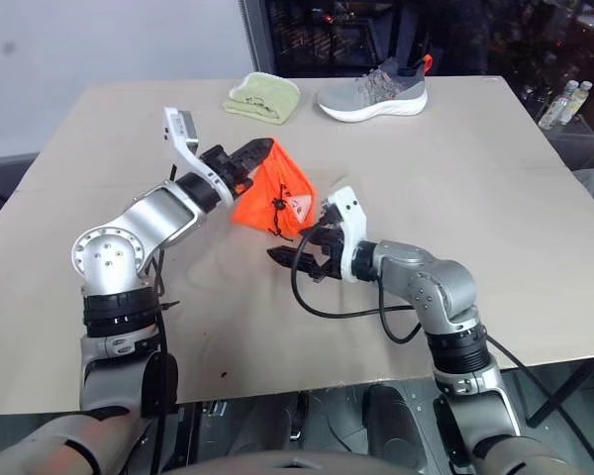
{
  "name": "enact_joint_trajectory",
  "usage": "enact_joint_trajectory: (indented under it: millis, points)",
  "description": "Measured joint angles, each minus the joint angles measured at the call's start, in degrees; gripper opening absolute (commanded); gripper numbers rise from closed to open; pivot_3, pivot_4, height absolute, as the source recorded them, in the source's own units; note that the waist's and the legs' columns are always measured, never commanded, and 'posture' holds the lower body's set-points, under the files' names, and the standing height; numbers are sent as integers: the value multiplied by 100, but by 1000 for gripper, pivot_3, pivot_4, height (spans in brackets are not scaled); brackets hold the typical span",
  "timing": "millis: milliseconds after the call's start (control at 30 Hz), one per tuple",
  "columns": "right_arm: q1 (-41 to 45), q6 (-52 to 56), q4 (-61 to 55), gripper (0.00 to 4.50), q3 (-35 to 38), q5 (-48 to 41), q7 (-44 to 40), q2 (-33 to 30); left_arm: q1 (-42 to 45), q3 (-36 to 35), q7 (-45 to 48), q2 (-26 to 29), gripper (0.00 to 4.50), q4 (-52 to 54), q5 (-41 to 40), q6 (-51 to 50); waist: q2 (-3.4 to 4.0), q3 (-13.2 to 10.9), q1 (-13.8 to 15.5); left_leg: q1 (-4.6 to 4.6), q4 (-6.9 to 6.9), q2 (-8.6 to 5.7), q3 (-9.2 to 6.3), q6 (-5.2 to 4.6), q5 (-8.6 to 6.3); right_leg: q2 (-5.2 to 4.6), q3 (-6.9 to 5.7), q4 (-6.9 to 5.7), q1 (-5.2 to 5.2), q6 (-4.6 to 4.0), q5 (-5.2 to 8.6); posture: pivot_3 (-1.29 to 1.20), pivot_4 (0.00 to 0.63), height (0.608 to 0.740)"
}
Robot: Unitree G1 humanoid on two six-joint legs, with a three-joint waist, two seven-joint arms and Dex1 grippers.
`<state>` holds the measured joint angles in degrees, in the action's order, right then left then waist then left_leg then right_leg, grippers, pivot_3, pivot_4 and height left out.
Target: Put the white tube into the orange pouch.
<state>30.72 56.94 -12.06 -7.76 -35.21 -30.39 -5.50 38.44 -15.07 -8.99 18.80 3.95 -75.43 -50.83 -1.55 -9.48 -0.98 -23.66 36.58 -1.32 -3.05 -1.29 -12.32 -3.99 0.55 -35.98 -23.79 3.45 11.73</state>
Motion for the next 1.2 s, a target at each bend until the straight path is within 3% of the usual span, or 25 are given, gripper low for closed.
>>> enact_joint_trajectory:
  millis: [200,833,1200]
  points:
    - [214,-363,406,4332,-22,81,61,351,19,-13,48,-12,0,1,99,-31,0,0,31,-4,1,-5,-3,5,3,-4,-1,3,0,0,0,0,150,740]
    - [419,-971,1034,4332,264,533,521,484,19,-17,57,-7,0,6,112,-144,0,0,18,-3,0,-3,-3,16,9,-3,-1,1,-1,0,0,0,150,740]
    - [436,-1102,1125,4332,422,458,428,644,27,123,799,456,0,6,549,-389,1,-1,1,-2,-4,-3,-1,16,9,-1,-1,1,-2,0,0,0,150,740]
